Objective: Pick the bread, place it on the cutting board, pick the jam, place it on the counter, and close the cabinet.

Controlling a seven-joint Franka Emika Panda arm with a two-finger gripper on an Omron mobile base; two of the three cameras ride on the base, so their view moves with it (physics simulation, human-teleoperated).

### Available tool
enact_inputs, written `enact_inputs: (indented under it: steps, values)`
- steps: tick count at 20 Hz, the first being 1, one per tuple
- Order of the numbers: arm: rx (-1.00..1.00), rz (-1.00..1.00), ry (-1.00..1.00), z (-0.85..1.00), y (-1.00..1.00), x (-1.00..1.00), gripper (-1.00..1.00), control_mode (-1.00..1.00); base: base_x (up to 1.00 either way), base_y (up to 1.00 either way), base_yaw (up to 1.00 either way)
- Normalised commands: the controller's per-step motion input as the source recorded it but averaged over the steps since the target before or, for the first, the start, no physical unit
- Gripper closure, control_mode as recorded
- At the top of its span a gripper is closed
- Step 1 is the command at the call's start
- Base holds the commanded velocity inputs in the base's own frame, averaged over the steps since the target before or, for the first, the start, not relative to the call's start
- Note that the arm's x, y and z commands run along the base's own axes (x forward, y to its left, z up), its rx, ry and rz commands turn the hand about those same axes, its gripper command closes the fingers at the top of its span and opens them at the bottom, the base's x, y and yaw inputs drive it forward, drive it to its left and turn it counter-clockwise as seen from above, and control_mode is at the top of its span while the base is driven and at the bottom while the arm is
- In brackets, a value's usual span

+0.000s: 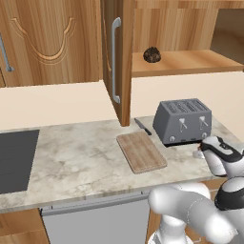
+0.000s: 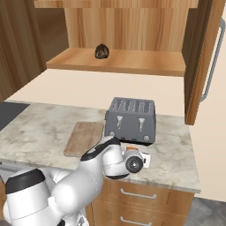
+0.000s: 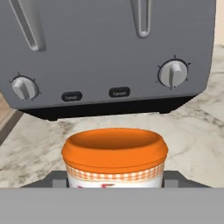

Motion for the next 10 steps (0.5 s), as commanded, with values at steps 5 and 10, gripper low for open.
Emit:
enact_inputs:
  steps: [5,10]
  values:
    - [0.0,0.0,0.0,-0.16,0.0,0.21,1.0,-1.0,0.0,0.0,0.0]
    - [0.0,0.0,0.0,-0.05,-0.03,0.17,1.0,-1.0,0.0,0.0,0.0]
